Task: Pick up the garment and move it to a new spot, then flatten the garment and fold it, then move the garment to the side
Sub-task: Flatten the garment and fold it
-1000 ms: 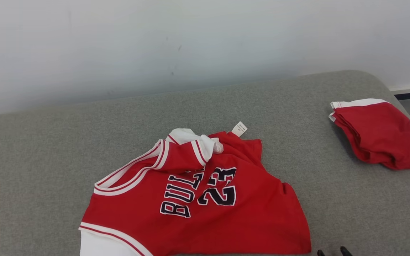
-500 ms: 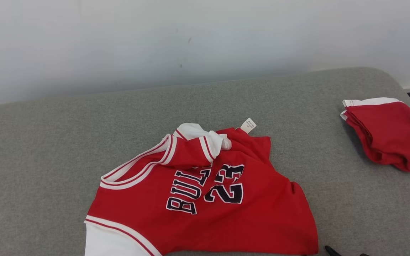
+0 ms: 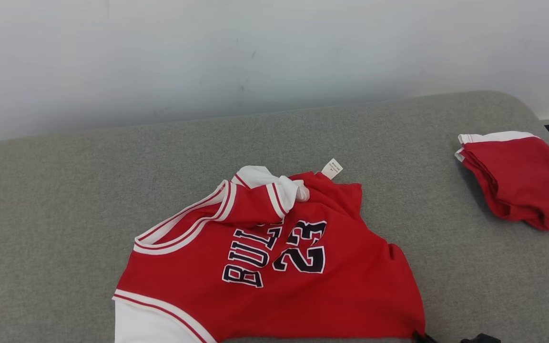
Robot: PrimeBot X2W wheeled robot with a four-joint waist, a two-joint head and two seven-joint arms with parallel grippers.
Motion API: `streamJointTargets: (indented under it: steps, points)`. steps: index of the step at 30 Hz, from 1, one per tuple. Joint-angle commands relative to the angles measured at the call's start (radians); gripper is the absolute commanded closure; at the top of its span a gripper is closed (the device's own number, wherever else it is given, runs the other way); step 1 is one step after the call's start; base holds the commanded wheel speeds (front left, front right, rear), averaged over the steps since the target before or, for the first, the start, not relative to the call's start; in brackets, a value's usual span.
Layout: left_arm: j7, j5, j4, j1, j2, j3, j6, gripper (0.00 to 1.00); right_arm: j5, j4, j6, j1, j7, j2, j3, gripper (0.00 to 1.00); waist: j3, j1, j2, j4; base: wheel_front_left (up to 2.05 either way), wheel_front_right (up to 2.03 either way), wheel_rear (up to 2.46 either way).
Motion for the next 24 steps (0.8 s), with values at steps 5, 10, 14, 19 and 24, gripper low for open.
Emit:
streamJointTargets:
  steps: [5, 10, 14, 19, 24]
  points:
    - [-0.029, -0.035, -0.071, 0.009, -0.008, 0.046, -0.023, 1.00, 0.054, -0.082, 0.000, 0.033, -0.001, -0.024, -0.045, 1.00, -0.009, 0.0000, -0.0001, -0.008, 0.00, 0.00, 0.00]
    - [-0.039, -0.054, -0.152, 0.006, -0.005, 0.096, -0.045, 1.00, 0.079, -0.169, 0.000, 0.054, -0.001, -0.057, -0.085, 1.00, -0.017, 0.0000, -0.0001, -0.019, 0.00, 0.00, 0.00]
    - [-0.045, -0.077, -0.271, -0.015, 0.014, 0.163, -0.077, 1.00, 0.115, -0.273, 0.000, 0.068, -0.001, -0.092, -0.138, 1.00, -0.029, 0.0000, -0.0001, -0.032, 0.00, 0.00, 0.00]
    - [-0.038, -0.094, -0.388, -0.054, 0.047, 0.209, -0.095, 1.00, 0.195, -0.353, 0.000, 0.048, -0.001, -0.123, -0.174, 1.00, -0.040, 0.0000, -0.0001, -0.035, 0.00, 0.00, 0.00]
    - [0.002, -0.132, -0.475, -0.127, 0.080, 0.247, -0.114, 1.00, 0.310, -0.445, 0.000, 0.019, -0.001, -0.156, -0.225, 1.00, -0.055, 0.0000, -0.0001, -0.036, 0.00, 0.00, 0.00]
